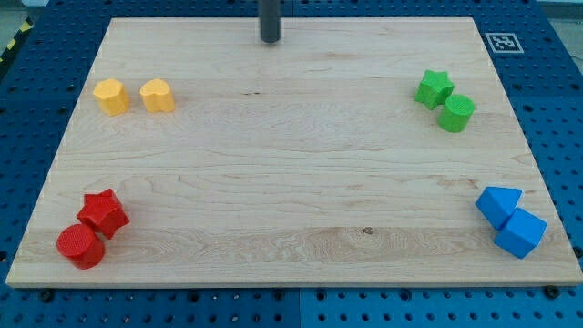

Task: Move the yellow blocks towards the top

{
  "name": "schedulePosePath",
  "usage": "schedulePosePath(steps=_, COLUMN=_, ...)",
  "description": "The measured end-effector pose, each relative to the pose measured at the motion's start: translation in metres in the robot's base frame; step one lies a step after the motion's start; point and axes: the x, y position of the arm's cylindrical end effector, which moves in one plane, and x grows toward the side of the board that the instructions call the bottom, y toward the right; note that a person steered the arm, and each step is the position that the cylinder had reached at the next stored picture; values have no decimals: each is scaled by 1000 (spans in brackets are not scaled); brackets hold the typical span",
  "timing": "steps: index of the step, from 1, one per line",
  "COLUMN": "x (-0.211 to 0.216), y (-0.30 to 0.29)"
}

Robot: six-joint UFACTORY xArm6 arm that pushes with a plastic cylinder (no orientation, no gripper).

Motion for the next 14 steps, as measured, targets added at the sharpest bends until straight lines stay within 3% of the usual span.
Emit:
schedulePosePath(steps=5, x=54, y=-226)
schedulePosePath(steps=6, x=65, y=-248)
schedulePosePath(steps=9, x=148, y=-249)
schedulePosePath(steps=14, x=140, y=-240)
